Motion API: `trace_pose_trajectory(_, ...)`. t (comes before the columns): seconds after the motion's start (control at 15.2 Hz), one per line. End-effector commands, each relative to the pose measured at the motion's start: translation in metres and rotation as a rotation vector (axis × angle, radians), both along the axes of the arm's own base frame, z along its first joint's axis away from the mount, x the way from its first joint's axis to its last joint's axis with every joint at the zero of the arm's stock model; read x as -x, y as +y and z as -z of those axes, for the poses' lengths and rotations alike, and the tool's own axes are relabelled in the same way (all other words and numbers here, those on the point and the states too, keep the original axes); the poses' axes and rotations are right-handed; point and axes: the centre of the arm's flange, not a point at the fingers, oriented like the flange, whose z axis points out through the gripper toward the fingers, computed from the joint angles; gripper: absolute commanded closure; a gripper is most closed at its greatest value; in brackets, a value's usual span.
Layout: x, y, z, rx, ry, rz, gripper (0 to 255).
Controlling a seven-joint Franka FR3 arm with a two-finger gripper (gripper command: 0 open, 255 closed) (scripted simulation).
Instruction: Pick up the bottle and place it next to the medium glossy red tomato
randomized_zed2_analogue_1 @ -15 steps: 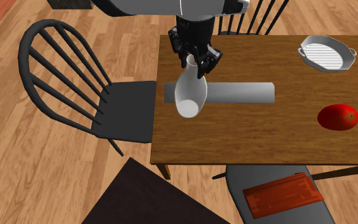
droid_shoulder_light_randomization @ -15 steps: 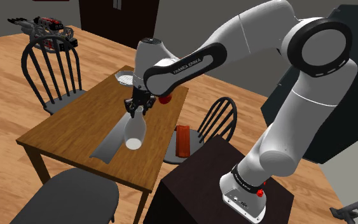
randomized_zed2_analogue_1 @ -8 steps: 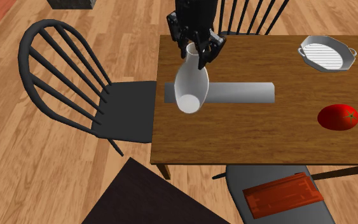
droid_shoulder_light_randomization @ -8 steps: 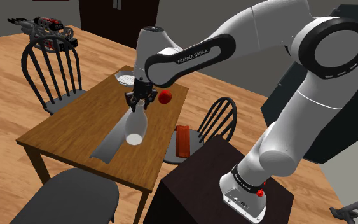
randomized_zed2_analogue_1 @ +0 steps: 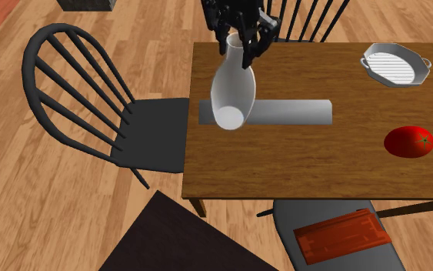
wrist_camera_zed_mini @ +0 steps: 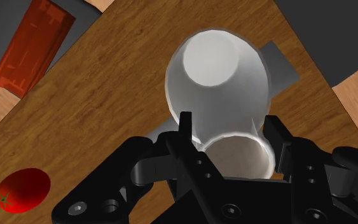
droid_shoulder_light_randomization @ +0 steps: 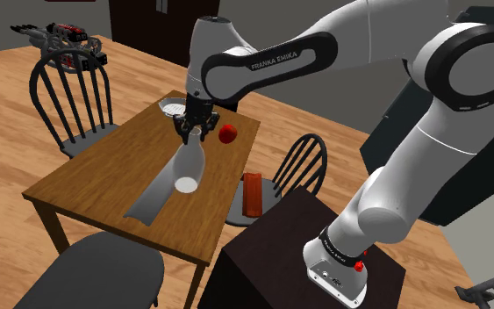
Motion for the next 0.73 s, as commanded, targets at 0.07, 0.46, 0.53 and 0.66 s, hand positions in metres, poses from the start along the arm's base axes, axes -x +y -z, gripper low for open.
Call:
trace_pose_trajectory(0.07, -0.001, 0.0, -0.017, 0.0, 0.0, 0.0, 255)
trace_pose_trajectory(0.46, -0.001, 0.0, -0.049, 0.0, 0.0, 0.0, 255)
trace_pose_trajectory(0.53, -0.001, 0.0, -0.054, 0.0, 0.0, 0.0, 255)
trace_pose_trajectory(0.66, -0.001, 0.0, -0.064, 0.0, 0.0, 0.0, 255)
